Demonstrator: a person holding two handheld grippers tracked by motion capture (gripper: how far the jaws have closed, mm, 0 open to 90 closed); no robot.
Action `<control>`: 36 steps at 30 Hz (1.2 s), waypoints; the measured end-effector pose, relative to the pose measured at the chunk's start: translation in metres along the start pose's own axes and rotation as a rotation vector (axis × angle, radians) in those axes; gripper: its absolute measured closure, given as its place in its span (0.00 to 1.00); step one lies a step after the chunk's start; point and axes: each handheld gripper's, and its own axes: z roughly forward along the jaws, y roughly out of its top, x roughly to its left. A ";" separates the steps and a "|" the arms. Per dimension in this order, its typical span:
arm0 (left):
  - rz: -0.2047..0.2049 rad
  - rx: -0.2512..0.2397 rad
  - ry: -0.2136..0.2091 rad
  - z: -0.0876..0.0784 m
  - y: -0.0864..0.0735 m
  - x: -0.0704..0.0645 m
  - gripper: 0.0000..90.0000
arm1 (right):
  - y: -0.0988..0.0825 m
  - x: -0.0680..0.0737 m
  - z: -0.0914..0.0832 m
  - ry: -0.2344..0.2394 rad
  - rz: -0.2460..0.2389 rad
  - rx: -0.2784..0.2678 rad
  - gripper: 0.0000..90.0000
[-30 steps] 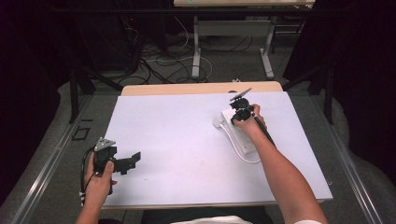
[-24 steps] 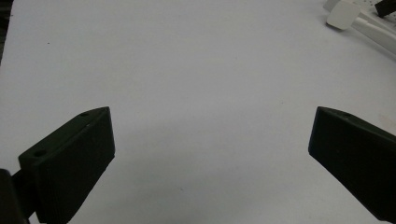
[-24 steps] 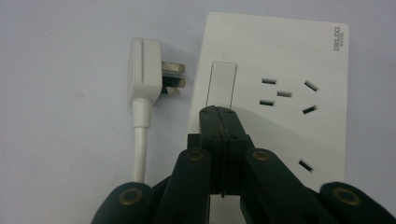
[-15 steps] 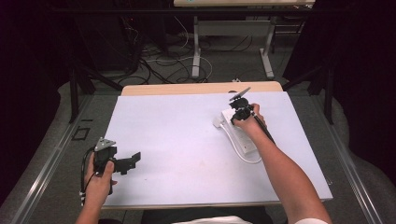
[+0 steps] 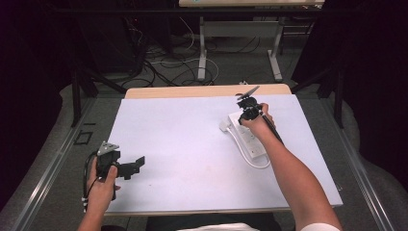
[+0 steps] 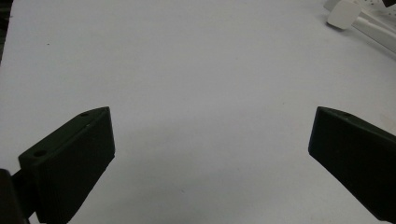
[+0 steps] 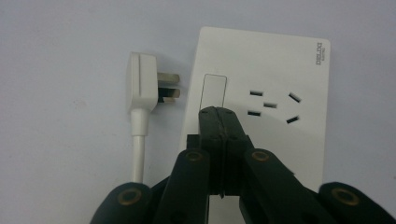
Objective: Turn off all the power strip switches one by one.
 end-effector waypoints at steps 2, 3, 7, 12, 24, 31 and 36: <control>0.005 0.006 -0.002 0.000 0.000 0.000 0.01 | 0.001 0.000 0.001 0.006 0.005 -0.025 1.00; 0.006 0.008 -0.003 0.000 0.000 0.000 0.01 | 0.003 0.000 -0.003 -0.011 -0.004 0.018 1.00; 0.003 0.005 -0.002 -0.001 0.000 0.000 0.01 | 0.006 0.001 -0.003 -0.006 0.004 -0.019 1.00; 0.000 0.001 -0.002 -0.001 0.000 0.000 0.01 | 0.013 0.003 -0.003 -0.006 0.005 -0.028 1.00; -0.002 -0.005 -0.001 -0.001 -0.001 0.002 0.01 | 0.019 0.006 0.010 -0.006 0.008 -0.038 1.00; -0.002 -0.008 0.001 -0.001 -0.002 0.001 0.01 | 0.020 0.009 0.016 -0.008 0.017 -0.040 1.00; 0.007 0.008 -0.005 -0.002 -0.001 0.000 0.01 | 0.022 0.010 0.017 -0.019 0.013 -0.031 1.00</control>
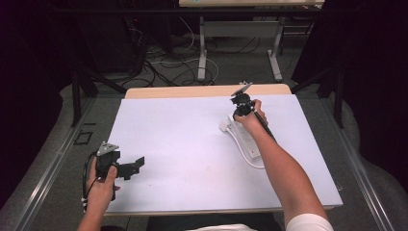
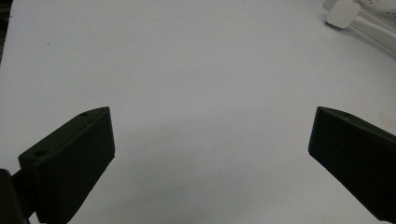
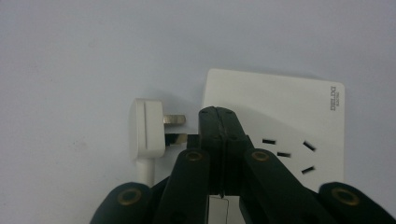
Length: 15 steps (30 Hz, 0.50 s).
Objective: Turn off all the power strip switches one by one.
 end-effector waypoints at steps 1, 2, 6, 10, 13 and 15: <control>0.000 0.000 0.000 0.000 0.000 0.000 0.01 | -0.001 0.000 0.002 0.006 0.010 -0.021 1.00; -0.002 -0.004 0.003 0.000 0.000 0.000 0.01 | 0.000 0.000 0.002 0.003 0.004 -0.011 1.00; -0.004 -0.011 0.004 0.000 -0.001 0.000 0.00 | 0.000 -0.001 0.005 -0.008 0.010 0.016 1.00; 0.000 -0.004 0.002 -0.001 0.000 -0.001 0.01 | -0.001 -0.002 0.009 0.004 0.016 -0.015 1.00; -0.002 -0.003 0.004 -0.001 -0.001 0.000 0.01 | -0.001 -0.003 0.011 0.022 0.024 -0.048 1.00; -0.006 -0.002 0.005 -0.002 -0.001 0.000 0.01 | 0.000 -0.003 0.008 -0.006 0.024 0.005 1.00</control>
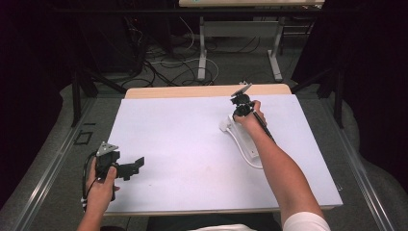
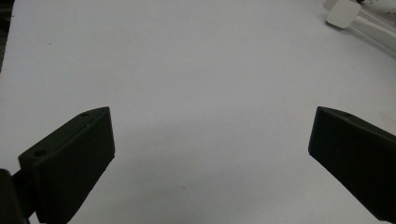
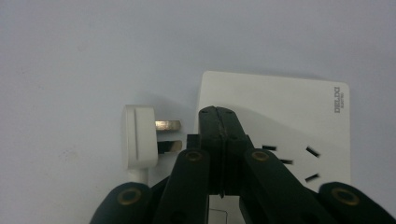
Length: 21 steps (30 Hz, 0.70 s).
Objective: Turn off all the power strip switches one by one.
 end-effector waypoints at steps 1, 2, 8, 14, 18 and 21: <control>0.002 -0.001 -0.001 0.000 0.000 0.000 0.01 | 0.000 -0.001 0.000 -0.005 -0.009 0.001 1.00; 0.004 -0.001 -0.001 0.000 0.000 0.000 0.01 | 0.000 -0.002 0.001 0.008 -0.003 -0.016 1.00; -0.014 -0.026 -0.002 -0.003 0.001 0.001 0.01 | 0.003 -0.007 0.001 0.019 0.020 0.006 1.00; -0.012 -0.010 -0.007 0.000 -0.001 0.002 0.01 | 0.004 -0.003 0.003 -0.007 -0.008 -0.004 1.00; -0.011 -0.008 -0.008 0.001 0.000 0.001 0.01 | 0.004 -0.003 0.005 -0.011 -0.013 -0.010 1.00; -0.011 -0.004 -0.009 0.001 -0.001 0.001 0.01 | 0.002 -0.001 0.004 -0.031 -0.016 -0.013 1.00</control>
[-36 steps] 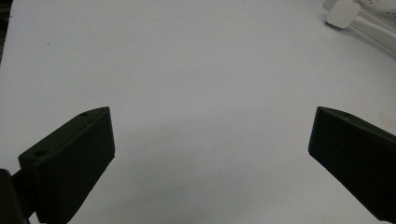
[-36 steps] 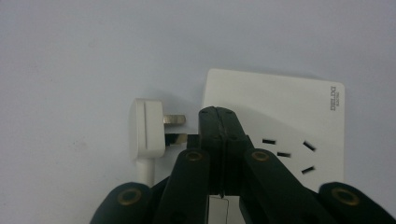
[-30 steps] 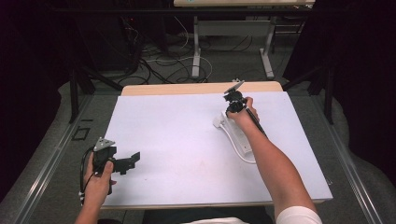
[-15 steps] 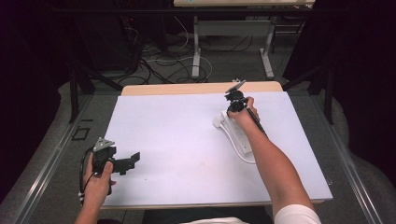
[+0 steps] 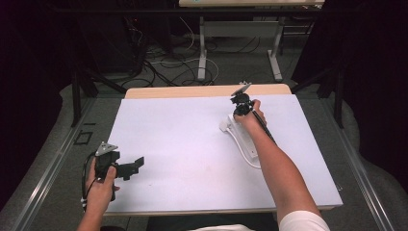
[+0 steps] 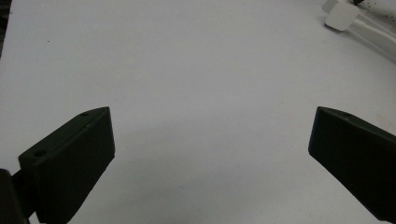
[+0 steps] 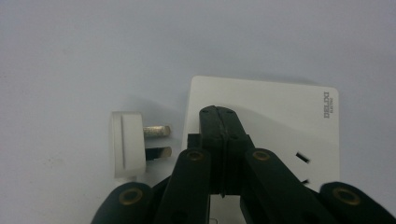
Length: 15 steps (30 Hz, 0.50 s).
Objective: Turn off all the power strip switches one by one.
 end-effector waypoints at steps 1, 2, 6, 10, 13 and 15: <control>0.002 0.000 0.000 0.000 0.000 0.000 0.00 | 0.000 0.000 0.000 -0.005 -0.010 0.000 1.00; 0.000 -0.009 0.003 0.001 0.000 0.000 0.01 | -0.001 0.001 0.000 -0.008 -0.009 -0.007 1.00; 0.002 0.005 0.001 -0.001 0.001 -0.002 0.01 | -0.002 -0.001 0.002 0.018 -0.009 -0.045 1.00; 0.000 -0.010 0.004 0.001 0.000 -0.002 0.01 | -0.001 0.000 -0.001 -0.001 0.005 0.000 1.00; 0.003 -0.003 0.002 0.000 0.000 -0.002 0.01 | -0.003 0.000 0.000 0.008 0.012 -0.028 1.00; 0.005 -0.001 0.001 0.000 0.000 -0.002 0.01 | -0.003 0.000 0.000 0.008 0.013 -0.029 1.00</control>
